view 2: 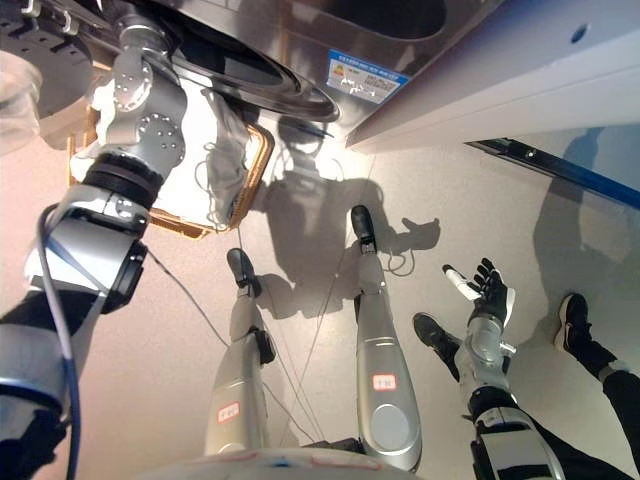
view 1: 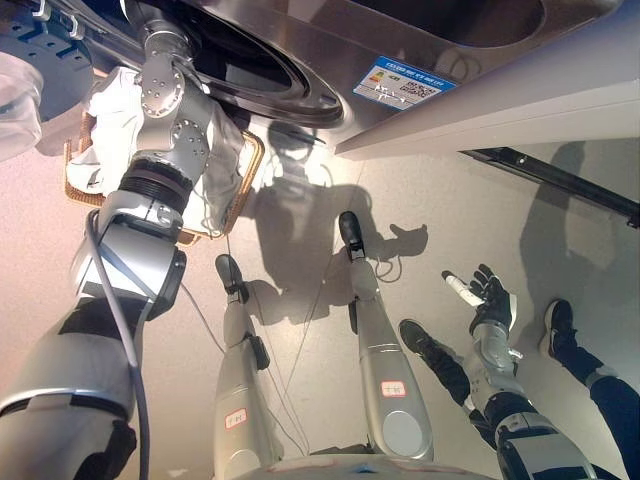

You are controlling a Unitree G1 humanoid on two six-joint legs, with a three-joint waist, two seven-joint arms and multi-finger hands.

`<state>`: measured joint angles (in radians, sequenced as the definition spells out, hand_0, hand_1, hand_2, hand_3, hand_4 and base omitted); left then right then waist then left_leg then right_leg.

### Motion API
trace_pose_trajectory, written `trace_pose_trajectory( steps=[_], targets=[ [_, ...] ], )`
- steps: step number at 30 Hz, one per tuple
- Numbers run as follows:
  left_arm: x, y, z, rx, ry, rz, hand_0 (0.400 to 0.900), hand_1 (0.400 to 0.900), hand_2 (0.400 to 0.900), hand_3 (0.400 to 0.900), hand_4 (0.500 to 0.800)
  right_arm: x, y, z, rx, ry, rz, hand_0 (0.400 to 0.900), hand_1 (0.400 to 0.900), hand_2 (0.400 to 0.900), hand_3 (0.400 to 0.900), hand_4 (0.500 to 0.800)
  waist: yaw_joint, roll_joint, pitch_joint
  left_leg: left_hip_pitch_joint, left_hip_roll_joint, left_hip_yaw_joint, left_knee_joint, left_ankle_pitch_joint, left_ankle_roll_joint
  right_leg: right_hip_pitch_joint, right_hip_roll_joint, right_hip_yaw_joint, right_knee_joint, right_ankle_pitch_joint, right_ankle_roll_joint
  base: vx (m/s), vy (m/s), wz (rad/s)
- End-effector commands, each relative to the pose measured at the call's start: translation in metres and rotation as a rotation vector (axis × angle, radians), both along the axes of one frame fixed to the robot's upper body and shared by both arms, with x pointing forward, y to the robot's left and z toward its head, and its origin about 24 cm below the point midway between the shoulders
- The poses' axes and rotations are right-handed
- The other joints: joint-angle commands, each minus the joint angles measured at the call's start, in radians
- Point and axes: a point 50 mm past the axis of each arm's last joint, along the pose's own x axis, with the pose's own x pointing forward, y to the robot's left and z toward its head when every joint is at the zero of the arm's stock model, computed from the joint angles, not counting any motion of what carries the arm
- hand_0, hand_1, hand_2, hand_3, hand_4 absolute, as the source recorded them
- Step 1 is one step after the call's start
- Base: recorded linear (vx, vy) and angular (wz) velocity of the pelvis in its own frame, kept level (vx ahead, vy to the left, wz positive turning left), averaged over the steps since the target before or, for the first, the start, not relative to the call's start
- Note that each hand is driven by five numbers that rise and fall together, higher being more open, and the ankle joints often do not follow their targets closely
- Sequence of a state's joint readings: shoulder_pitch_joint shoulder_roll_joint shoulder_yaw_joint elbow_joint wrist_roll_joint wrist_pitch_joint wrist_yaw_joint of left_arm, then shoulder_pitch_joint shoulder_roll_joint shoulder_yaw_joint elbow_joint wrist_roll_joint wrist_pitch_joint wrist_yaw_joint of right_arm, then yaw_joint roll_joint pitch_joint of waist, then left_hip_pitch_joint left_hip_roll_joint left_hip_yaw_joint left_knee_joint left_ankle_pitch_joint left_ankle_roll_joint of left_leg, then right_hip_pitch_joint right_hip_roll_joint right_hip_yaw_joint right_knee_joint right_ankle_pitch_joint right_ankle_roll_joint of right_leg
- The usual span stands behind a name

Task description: Put the clothes in the basket into the washing machine.

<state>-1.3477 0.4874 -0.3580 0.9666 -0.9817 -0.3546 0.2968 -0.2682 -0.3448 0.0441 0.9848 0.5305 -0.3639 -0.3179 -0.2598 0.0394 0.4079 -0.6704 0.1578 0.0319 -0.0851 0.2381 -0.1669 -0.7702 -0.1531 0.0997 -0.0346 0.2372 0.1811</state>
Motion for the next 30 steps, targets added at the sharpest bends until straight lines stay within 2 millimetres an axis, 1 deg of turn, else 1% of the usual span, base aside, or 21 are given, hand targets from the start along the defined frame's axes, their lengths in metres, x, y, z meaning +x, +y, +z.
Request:
trace_pose_trajectory(
  steps=[1, 13, 16, 19, 22, 24, 25, 30],
  targets=[
    [-0.011, -0.006, 0.041, 0.037, -0.178, 0.026, 0.9, 0.9, 0.9, 0.9, 0.8, -0.07, -0.041, -0.026, -0.07, 0.169, -0.13, 0.9, 0.9, 0.9, 0.9, 0.8, 0.005, 0.033, -0.16, -0.033, 0.047, -0.071, -0.002, -0.009, -0.047, 0.048, -0.004, 0.004, 0.004, -0.061, 0.027, 0.0, 0.0, 0.0],
    [-0.009, -0.007, 0.035, 0.035, -0.157, 0.039, 0.9, 0.9, 0.9, 0.9, 0.8, -0.068, -0.037, -0.027, -0.067, 0.16, -0.113, 0.9, 0.9, 0.9, 0.9, 0.8, 0.014, 0.031, -0.159, -0.029, 0.046, -0.079, -0.002, -0.009, -0.041, 0.044, -0.003, 0.003, 0.014, -0.065, 0.025, 0.0, 0.0, 0.0],
    [-0.009, -0.006, 0.031, 0.015, -0.151, 0.032, 0.9, 0.9, 0.9, 0.9, 0.8, -0.07, -0.037, -0.028, -0.068, 0.165, -0.118, 0.9, 0.9, 0.9, 0.9, 0.8, 0.017, 0.031, -0.16, -0.025, 0.045, -0.08, -0.002, -0.009, -0.04, 0.049, -0.004, 0.003, 0.017, -0.068, 0.025, 0.0, 0.0, 0.0],
    [-0.008, -0.009, 0.028, 0.03, -0.144, 0.028, 0.9, 0.9, 0.9, 0.9, 0.8, -0.069, -0.037, -0.027, -0.069, 0.163, -0.118, 0.9, 0.9, 0.9, 0.9, 0.8, 0.02, 0.032, -0.16, -0.021, 0.045, -0.078, -0.002, -0.01, -0.04, 0.05, -0.005, 0.0, 0.019, -0.067, 0.025, 0.0, 0.0, 0.0],
    [-0.008, -0.012, 0.019, 0.053, -0.134, 0.022, 0.9, 0.9, 0.9, 0.9, 0.8, -0.068, -0.036, -0.027, -0.064, 0.16, -0.119, 0.9, 0.9, 0.9, 0.9, 0.8, 0.028, 0.036, -0.156, -0.018, 0.041, -0.077, -0.002, -0.009, -0.039, 0.055, -0.006, -0.001, 0.017, -0.065, 0.023, 0.0, 0.0, 0.0],
    [-0.006, -0.012, 0.006, 0.08, -0.106, 0.033, 0.9, 0.9, 0.9, 0.9, 0.8, -0.069, -0.035, -0.028, -0.061, 0.163, -0.117, 0.9, 0.9, 0.9, 0.9, 0.8, 0.034, 0.035, -0.153, -0.013, 0.041, -0.077, -0.002, -0.008, -0.038, 0.058, -0.006, -0.003, 0.021, -0.068, 0.022, 0.0, 0.0, 0.0],
    [-0.006, -0.013, 0.003, 0.095, -0.105, 0.04, 0.9, 0.9, 0.9, 0.9, 0.8, -0.07, -0.035, -0.029, -0.059, 0.163, -0.119, 0.9, 0.9, 0.9, 0.9, 0.8, 0.037, 0.035, -0.151, -0.012, 0.041, -0.077, -0.002, -0.007, -0.038, 0.058, -0.006, -0.002, 0.023, -0.069, 0.02, 0.0, 0.0, 0.0],
    [-0.007, -0.001, -0.023, 0.162, -0.051, 0.118, 0.9, 0.9, 0.9, 0.9, 0.8, -0.07, -0.032, -0.031, -0.046, 0.163, -0.132, 0.9, 0.9, 0.9, 0.9, 0.8, 0.052, 0.032, -0.143, 0.0, 0.045, -0.077, -0.002, -0.007, -0.031, 0.073, -0.005, -0.009, 0.023, -0.076, 0.016, 0.0, 0.0, 0.0]
  ],
)
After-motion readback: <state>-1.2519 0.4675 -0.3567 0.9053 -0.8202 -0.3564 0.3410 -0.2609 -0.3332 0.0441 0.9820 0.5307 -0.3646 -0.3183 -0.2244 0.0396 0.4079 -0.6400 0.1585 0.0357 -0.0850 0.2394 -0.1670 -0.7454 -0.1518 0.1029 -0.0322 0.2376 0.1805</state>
